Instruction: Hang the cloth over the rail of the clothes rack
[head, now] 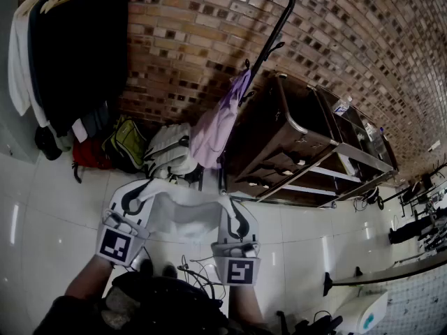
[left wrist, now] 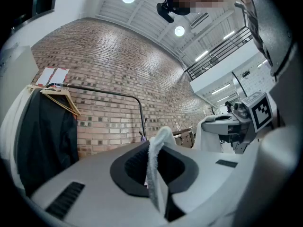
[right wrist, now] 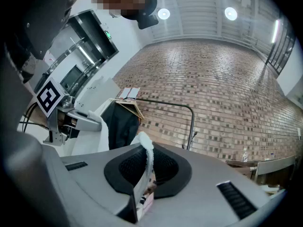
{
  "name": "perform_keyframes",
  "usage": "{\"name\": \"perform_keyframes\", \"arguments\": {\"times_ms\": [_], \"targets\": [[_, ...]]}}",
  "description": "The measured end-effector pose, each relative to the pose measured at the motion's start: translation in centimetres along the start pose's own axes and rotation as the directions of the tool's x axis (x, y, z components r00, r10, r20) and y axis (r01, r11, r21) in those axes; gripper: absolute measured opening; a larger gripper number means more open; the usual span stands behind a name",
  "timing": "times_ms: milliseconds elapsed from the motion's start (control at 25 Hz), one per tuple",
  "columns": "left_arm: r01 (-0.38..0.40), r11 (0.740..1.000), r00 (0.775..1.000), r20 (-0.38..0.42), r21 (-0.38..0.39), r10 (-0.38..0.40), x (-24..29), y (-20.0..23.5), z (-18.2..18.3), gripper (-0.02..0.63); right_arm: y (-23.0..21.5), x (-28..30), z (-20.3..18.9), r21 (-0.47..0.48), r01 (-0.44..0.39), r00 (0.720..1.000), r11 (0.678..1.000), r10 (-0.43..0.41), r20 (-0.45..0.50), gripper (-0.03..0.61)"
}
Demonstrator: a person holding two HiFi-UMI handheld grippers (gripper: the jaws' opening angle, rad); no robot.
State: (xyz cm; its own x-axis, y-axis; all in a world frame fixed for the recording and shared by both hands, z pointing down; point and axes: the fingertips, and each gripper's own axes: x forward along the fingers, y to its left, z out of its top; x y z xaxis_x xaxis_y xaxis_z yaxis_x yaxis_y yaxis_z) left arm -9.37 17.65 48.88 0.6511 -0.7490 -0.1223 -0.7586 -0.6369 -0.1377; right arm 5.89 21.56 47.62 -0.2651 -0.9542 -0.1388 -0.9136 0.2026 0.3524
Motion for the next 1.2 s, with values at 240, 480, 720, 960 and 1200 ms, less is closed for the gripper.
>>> {"name": "perform_keyframes", "arguments": {"times_ms": [240,480,720,960,1200], "targets": [[0.001,1.000,1.000,-0.010,0.006,-0.001,-0.2,0.5,-0.6,0.043,0.6,0.1,-0.4,0.030,0.011,1.000,0.999,-0.011,-0.009,0.012],[0.026,1.000,1.000,0.000,0.005,-0.026,-0.3,0.9,-1.0,0.043,1.7,0.7,0.1,0.026,0.016,1.000,1.000,-0.016,-0.008,0.012],[0.063,0.998,0.998,0.016,-0.002,-0.063,-0.6,1.1,-0.7,0.043,2.7,1.3,1.0,0.013,0.030,1.000,0.999,-0.029,-0.006,0.012],[0.091,0.996,0.995,0.038,0.004,-0.091,-1.4,2.3,-0.7,0.043,3.8,1.4,1.3,0.025,0.073,0.997,0.997,-0.073,-0.007,0.012],[0.118,0.993,0.993,0.025,-0.011,-0.118,-1.4,2.8,-1.1,0.043,4.6,1.6,1.7,0.018,0.085,0.996,0.996,-0.085,-0.006,0.012]]}}
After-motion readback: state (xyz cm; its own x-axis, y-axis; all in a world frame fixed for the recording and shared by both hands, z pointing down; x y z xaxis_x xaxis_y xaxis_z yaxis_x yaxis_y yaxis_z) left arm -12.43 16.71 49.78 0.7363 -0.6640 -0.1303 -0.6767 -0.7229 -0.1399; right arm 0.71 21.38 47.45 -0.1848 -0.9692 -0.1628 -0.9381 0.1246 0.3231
